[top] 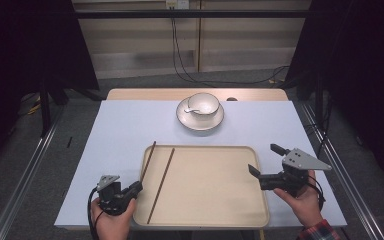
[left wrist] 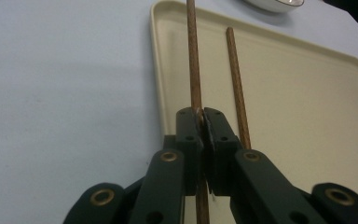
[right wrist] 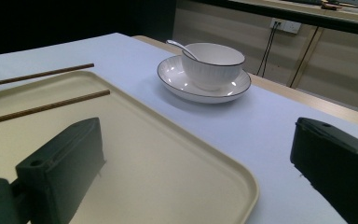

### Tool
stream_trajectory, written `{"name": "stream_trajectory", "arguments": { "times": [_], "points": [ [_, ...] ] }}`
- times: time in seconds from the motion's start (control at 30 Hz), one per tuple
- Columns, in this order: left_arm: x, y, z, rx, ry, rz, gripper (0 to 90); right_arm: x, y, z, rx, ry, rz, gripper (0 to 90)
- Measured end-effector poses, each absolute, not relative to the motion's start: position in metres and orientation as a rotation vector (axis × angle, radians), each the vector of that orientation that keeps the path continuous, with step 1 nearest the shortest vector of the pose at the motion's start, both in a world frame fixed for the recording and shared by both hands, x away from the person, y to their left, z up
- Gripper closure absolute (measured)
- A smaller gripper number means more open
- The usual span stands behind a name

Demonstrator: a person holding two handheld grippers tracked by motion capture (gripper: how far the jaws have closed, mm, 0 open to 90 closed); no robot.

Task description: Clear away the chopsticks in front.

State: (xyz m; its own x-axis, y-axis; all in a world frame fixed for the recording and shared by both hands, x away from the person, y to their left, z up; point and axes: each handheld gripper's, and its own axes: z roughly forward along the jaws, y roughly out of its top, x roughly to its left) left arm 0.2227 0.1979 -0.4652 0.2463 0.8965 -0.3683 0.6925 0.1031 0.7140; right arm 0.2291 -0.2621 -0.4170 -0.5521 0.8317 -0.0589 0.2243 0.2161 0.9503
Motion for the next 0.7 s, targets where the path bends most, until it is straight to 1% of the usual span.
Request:
{"name": "stream_trajectory", "arguments": {
  "times": [0.17, 0.23, 0.37, 0.5, 0.63, 0.7],
  "points": [
    [0.2188, 0.1945, -0.4648, 1.685, 1.493, 0.290, 85.5, 0.2282, -0.2619, -0.4168, 0.967, 1.916, 1.350, 2.3],
    [0.2185, 0.1929, -0.4666, 1.677, 1.501, 0.282, 85.5, 0.2277, -0.2618, -0.4161, 0.967, 1.910, 1.349, 2.3],
    [0.2185, 0.1916, -0.4695, 1.714, 1.500, 0.261, 85.4, 0.2274, -0.2620, -0.4152, 0.961, 1.911, 1.356, 2.2],
    [0.2197, 0.1895, -0.4723, 1.718, 1.509, 0.267, 84.5, 0.2275, -0.2617, -0.4156, 0.963, 1.912, 1.349, 2.2],
    [0.2217, 0.1889, -0.4699, 1.696, 1.498, 0.269, 75.2, 0.2267, -0.2619, -0.4150, 0.965, 1.908, 1.348, 2.2],
    [0.2234, 0.1896, -0.4670, 1.688, 1.487, 0.287, 67.6, 0.2267, -0.2619, -0.4150, 0.964, 1.915, 1.353, 2.2]
  ]
}}
